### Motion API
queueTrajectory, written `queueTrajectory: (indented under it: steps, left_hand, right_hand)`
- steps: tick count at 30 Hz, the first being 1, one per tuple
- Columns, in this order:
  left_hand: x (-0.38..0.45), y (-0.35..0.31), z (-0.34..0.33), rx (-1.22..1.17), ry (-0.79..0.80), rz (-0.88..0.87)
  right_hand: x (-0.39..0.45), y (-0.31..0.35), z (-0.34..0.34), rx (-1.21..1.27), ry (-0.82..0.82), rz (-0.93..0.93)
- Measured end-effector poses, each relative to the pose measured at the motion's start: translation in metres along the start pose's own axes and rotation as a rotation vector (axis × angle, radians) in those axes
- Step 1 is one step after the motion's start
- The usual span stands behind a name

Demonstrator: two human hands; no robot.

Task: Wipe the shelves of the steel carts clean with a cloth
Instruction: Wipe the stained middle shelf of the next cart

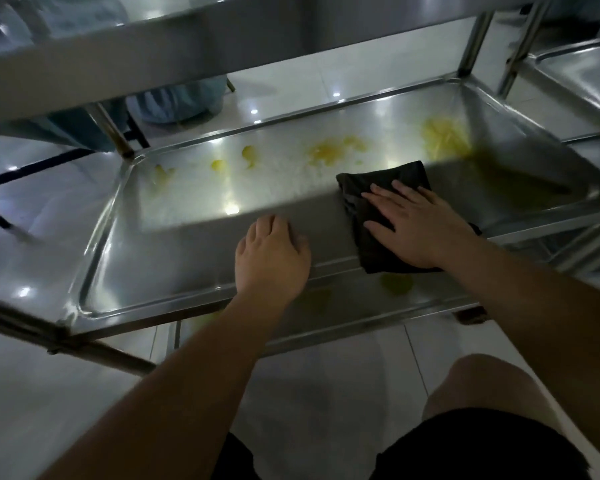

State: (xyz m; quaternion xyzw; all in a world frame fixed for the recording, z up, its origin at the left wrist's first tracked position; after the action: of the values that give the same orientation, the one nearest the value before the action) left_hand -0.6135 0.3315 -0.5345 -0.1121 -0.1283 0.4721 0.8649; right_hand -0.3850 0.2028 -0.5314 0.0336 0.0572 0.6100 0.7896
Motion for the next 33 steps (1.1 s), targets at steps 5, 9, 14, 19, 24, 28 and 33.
queueTrajectory:
  steps: [5,9,14,19,24,28,33]
  left_hand:
    - [-0.002,0.005,-0.009,0.034,0.032,0.003]
    - [0.000,0.008,-0.013,0.037,0.011,0.007]
    - [-0.002,0.006,-0.016,0.062,-0.020,0.003]
    - [0.000,0.007,-0.015,0.076,0.001,-0.007]
    - [-0.003,0.004,-0.015,0.079,-0.001,0.007]
    - [-0.004,0.003,-0.016,0.088,-0.001,0.014]
    - [-0.005,0.003,-0.014,0.087,-0.006,0.015]
  right_hand:
    - [-0.017,-0.048,0.008,0.002,0.012,-0.072]
    - [-0.035,-0.098,0.016,-0.012,-0.010,-0.170]
    - [-0.055,-0.158,0.027,-0.046,0.004,-0.296]
    - [-0.057,-0.195,0.031,-0.012,-0.039,-0.509]
    - [-0.033,-0.164,0.025,0.050,-0.026,-0.816]
    - [0.004,-0.067,0.015,0.108,-0.013,-0.851]
    - [0.029,0.042,-0.003,0.064,-0.020,-0.249]
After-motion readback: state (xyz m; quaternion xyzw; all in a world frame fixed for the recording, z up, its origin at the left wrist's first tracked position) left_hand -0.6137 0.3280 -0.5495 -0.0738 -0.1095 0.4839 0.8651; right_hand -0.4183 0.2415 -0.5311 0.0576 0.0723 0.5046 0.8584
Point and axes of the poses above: each hand's wrist, its own x-axis towards the middle knuckle, its own z-axis out of the back of the hand, y = z × x, the point moved 1 cm from there along x, towards the middle knuckle, and after that the axes turned 6 degrees about z, right-handed, at the moved point
